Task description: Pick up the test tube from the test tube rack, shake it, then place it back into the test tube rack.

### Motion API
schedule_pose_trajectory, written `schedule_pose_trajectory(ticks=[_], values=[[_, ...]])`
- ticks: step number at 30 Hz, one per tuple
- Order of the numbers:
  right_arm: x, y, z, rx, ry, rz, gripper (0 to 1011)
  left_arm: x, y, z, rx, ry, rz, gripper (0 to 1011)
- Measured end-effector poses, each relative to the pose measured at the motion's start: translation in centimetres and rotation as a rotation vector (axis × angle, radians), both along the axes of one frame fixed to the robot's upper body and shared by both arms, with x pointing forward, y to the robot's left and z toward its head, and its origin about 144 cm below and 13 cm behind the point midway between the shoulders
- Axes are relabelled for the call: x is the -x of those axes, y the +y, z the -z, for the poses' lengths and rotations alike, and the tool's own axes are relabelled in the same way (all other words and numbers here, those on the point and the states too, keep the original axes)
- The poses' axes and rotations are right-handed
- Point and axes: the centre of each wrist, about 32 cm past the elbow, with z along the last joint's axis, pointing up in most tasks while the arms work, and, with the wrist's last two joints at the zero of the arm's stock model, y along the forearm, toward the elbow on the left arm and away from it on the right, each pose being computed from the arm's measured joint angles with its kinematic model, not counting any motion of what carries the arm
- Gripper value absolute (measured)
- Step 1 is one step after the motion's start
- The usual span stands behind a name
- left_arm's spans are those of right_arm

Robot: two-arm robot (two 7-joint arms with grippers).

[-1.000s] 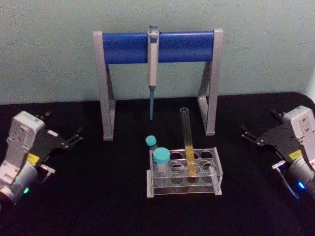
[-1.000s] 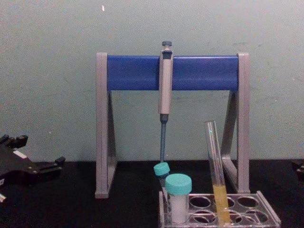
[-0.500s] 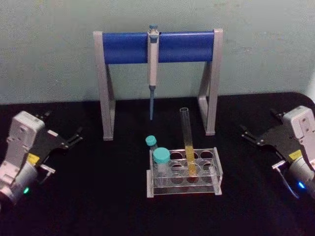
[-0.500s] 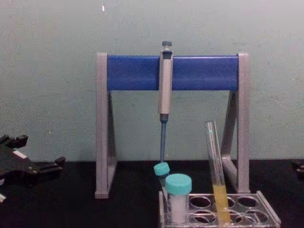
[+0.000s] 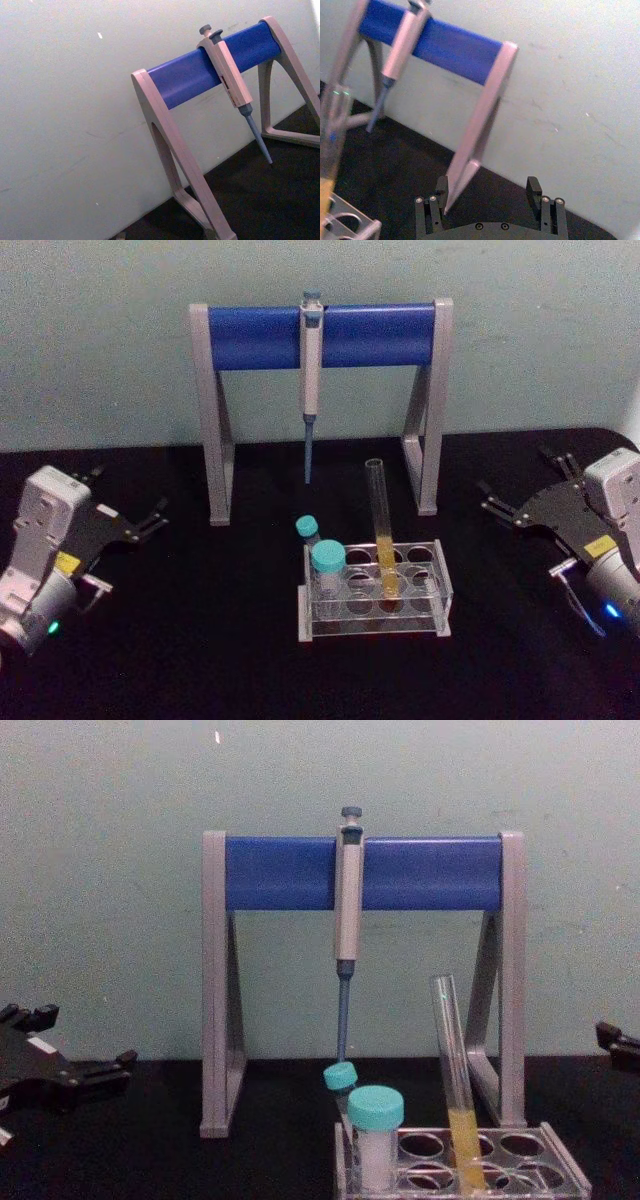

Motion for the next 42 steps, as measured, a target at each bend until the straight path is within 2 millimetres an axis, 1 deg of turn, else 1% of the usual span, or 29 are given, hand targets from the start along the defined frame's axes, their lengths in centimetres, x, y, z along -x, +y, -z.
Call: schedule_pose_trajectory(ticks=[14, 23, 33, 42], values=[[0.2, 0.9, -1.3, -0.095, -0.034, -0.204, 1000, 0.0, 0.0, 0.0, 0.0, 0.0, 0.0, 1002], [0.0, 1.9, -1.7, -0.143, -0.005, -0.332, 1000, 0.0, 0.0, 0.0, 0.0, 0.0, 0.0, 1001], [-0.8, 3.2, -2.3, -0.173, 0.078, -0.408, 1000, 0.0, 0.0, 0.0, 0.0, 0.0, 0.0, 1001], [-1.6, 4.3, -2.4, -0.195, 0.159, -0.409, 1000, 0.0, 0.0, 0.0, 0.0, 0.0, 0.0, 1001]])
